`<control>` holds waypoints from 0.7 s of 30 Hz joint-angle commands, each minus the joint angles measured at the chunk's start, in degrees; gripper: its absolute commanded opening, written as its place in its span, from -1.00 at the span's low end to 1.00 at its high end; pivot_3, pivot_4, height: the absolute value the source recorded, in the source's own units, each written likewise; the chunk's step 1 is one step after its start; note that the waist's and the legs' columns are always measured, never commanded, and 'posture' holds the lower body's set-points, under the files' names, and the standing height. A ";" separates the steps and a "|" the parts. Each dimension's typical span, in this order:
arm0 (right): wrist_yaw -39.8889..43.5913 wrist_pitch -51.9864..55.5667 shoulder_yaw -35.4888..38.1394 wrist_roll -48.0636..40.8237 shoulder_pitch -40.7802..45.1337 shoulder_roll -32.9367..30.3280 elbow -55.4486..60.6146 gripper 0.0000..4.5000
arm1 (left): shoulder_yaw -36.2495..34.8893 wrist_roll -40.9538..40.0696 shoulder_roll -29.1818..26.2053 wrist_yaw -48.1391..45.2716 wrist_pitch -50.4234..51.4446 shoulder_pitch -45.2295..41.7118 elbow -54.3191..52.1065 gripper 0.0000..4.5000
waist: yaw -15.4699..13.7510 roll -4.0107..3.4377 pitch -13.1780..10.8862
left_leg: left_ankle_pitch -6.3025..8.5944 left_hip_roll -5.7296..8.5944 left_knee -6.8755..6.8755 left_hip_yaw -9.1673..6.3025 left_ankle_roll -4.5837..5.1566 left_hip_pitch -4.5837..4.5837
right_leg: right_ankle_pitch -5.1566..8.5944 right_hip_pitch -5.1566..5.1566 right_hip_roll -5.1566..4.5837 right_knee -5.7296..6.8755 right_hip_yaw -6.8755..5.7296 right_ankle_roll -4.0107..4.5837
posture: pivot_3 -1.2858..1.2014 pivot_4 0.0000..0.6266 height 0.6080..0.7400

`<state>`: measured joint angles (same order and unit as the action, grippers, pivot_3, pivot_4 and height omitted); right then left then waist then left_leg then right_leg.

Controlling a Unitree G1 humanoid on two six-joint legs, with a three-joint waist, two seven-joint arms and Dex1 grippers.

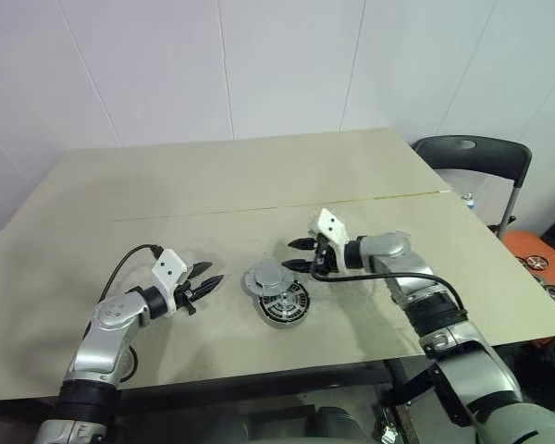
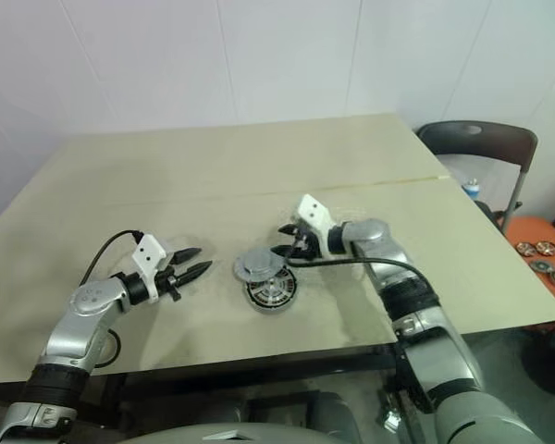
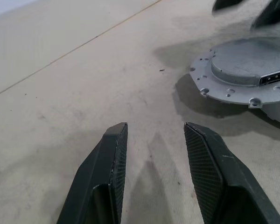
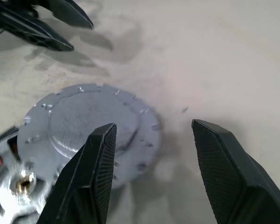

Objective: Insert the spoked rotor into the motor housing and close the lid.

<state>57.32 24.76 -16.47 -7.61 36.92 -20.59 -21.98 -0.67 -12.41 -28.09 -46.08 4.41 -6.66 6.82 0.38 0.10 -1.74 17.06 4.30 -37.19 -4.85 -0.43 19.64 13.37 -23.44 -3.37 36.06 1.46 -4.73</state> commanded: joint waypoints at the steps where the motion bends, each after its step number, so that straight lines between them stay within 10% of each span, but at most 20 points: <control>1: -0.19 5.15 -0.98 -0.30 -0.34 0.18 7.32 0.46 | -0.16 0.05 -0.33 -0.13 -0.69 -1.13 -0.55 -0.09 | 0.02 0.00 0.00 | 0.01 0.01 0.00 0.00 0.01 0.00 | 0.00 0.00 0.00 -0.02 0.00 0.00 | 0.03 -1.00 1.00; 5: -0.65 9.77 -0.92 -2.10 -1.51 1.27 12.10 0.99 | -0.18 0.12 -0.46 -0.18 -0.60 -0.85 -0.59 -0.09 | 0.14 0.00 0.00 | 0.01 0.00 0.00 0.00 0.02 0.00 | 0.00 0.01 0.01 -0.02 -0.02 -0.01 | 0.03 -1.00 1.00; 21: -9.96 8.51 -3.69 2.35 -1.79 7.71 8.88 0.99 | -0.04 0.32 -0.39 0.01 -0.24 -0.71 -1.07 -0.09 | 0.21 0.00 0.00 | 0.01 0.00 0.00 0.00 0.01 -0.05 | 0.00 0.04 0.03 -0.01 -0.04 -0.02 | 0.03 -1.00 1.00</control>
<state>47.90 34.56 -20.43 -5.62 34.25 -13.36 -13.50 -0.22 -11.90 -28.00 -46.09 4.53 -6.67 6.84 0.58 0.11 -1.74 17.07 4.30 -37.19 -4.85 -0.42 19.60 13.37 -23.40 -3.34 36.05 1.41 -4.74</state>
